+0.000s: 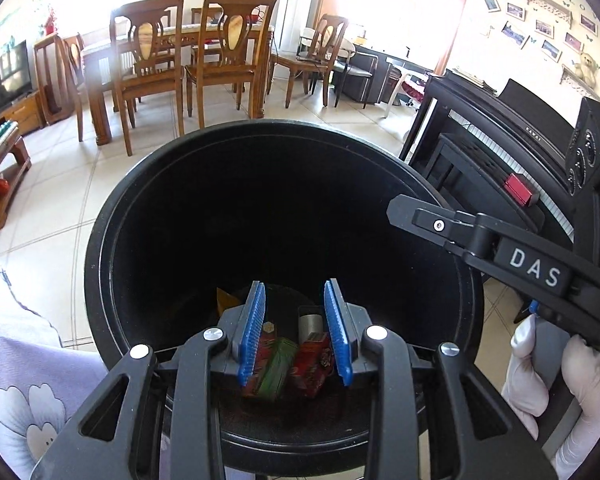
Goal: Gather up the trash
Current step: 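Open both tools over the bin to drop gum pack and strip, then move both tools back to the table toward the wrapper and bag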
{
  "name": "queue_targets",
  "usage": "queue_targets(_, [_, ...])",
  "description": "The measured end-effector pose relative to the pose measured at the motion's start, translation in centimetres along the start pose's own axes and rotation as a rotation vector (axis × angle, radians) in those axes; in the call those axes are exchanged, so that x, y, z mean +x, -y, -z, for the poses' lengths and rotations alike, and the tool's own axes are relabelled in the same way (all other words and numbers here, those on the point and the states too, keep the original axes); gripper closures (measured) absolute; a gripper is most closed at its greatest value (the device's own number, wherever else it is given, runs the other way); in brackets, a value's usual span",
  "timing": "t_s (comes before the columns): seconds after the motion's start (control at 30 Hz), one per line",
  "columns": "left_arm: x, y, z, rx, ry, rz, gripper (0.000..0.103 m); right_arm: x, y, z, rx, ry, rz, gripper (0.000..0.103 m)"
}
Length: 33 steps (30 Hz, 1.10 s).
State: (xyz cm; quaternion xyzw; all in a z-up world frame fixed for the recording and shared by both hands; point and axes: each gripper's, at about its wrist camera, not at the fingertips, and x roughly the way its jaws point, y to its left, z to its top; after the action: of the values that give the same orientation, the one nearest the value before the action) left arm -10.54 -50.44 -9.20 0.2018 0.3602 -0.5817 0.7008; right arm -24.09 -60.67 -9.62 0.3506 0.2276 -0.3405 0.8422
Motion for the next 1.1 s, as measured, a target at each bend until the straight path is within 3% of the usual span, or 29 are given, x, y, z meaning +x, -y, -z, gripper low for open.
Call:
queue_targets(0.27, [-3.2, -0.3, 0.5, -0.003, 0.071, -0.017, 0.071, -1.1, -0.5, 0.7, -0.014, 0.050, -0.022, 0.058])
queue_targets(0.5, [-9.5, -2.2, 2.9, -0.042, 0.194, -0.064, 0.070, -2.6, -2.4, 1.6, -0.071, 0.131, -0.083, 0.058])
queue_targets(0.6, [-13.1, -3.8, 4.5, -0.078, 0.252, -0.105, 0.069, -2.9, -4.2, 2.1, -0.132, 0.143, -0.116, 0.048])
queue_targets(0.67, [-15.6, -5.4, 6.0, -0.112, 0.280, -0.160, 0.069, -2.9, -5.9, 2.9, -0.173, 0.133, -0.154, 0.046])
queue_targets(0.8, [-20.8, -10.2, 9.9, -0.233, 0.322, -0.311, 0.053, -1.8, -9.9, 4.4, -0.254, 0.045, -0.274, 0.046])
queue_targets(0.97, [-27.5, -18.5, 15.3, -0.446, 0.354, -0.491, 0.053, -0.4, -16.4, 7.5, -0.365, -0.100, -0.397, 0.044])
queue_targets(1.1, [-31.7, -24.6, 19.8, -0.600, 0.352, -0.609, 0.053, -0.2, -22.8, 9.9, -0.413, -0.195, -0.536, 0.037])
